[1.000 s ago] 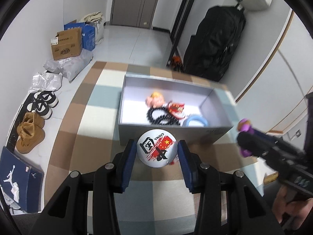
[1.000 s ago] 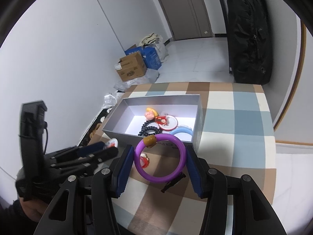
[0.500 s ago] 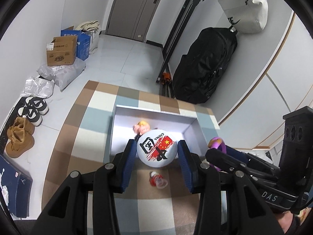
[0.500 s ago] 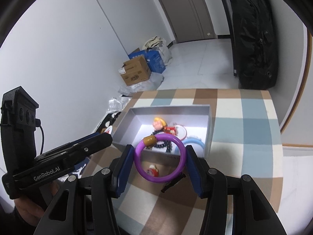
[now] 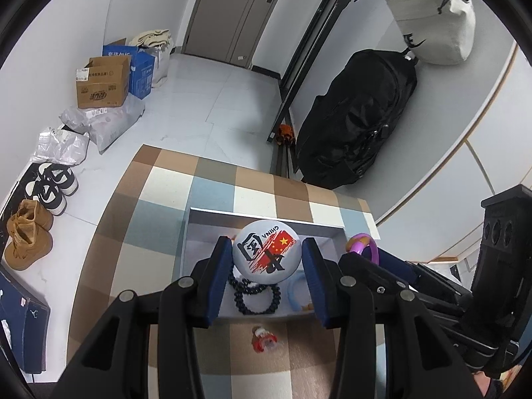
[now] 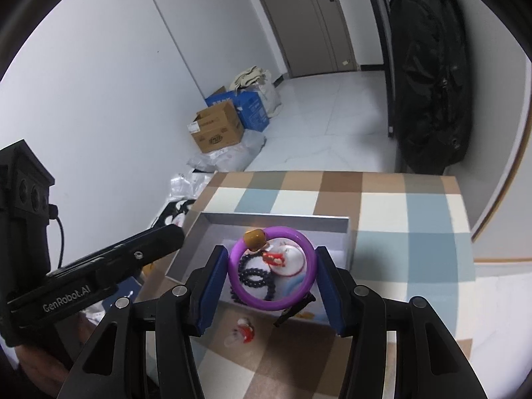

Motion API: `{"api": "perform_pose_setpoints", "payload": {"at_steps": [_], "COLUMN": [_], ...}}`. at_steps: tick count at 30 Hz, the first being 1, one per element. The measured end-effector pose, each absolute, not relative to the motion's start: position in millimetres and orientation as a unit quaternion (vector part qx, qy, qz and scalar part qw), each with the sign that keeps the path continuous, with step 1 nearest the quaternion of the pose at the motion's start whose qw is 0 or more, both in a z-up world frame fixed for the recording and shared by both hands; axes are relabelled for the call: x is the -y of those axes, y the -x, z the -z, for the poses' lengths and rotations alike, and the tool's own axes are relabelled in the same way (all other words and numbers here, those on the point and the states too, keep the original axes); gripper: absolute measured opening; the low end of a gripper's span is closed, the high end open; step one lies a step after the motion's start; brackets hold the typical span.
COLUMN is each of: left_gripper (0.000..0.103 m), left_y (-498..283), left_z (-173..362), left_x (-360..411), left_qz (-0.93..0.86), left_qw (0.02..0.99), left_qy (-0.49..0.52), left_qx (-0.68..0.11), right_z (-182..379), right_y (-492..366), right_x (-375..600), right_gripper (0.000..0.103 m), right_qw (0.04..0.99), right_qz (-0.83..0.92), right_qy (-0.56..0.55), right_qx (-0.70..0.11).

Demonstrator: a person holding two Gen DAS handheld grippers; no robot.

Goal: Organize jewelry
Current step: 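Carry the badge and purple ring over the grey box with both grippers, then open both grippers to drop the purple ring and badge into the box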

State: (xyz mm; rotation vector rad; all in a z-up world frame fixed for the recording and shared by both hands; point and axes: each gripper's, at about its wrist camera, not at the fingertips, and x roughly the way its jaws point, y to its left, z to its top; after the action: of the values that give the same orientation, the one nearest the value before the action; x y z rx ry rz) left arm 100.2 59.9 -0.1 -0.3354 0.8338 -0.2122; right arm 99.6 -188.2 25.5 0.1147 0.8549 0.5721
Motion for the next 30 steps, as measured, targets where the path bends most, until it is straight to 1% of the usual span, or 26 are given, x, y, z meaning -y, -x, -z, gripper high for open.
{"api": "perform_pose_setpoints", "payload": {"at_steps": [14, 22, 30], "left_gripper": [0.038, 0.038, 0.038], "left_y": [-124.7, -130.4, -134.2], "left_z": [17.4, 26.1, 28.8], "left_x": [-59.5, -57.9, -56.3], "left_qz": [0.097, 0.091, 0.095], "left_qw": [0.874, 0.864, 0.860], "left_qy": [0.185, 0.189, 0.196], "left_qx": [-0.440, -0.459, -0.462], "right_z": [-14.8, -0.1, 0.6], "right_y": [-131.9, -144.0, -146.0], "right_x": [184.3, 194.1, 193.9], "right_gripper": [0.052, 0.052, 0.053], "right_qw": [0.854, 0.835, 0.835], "right_qz": [-0.280, -0.271, -0.270], "right_qy": [-0.076, -0.115, -0.119], "right_qx": [-0.432, -0.464, -0.464]}}
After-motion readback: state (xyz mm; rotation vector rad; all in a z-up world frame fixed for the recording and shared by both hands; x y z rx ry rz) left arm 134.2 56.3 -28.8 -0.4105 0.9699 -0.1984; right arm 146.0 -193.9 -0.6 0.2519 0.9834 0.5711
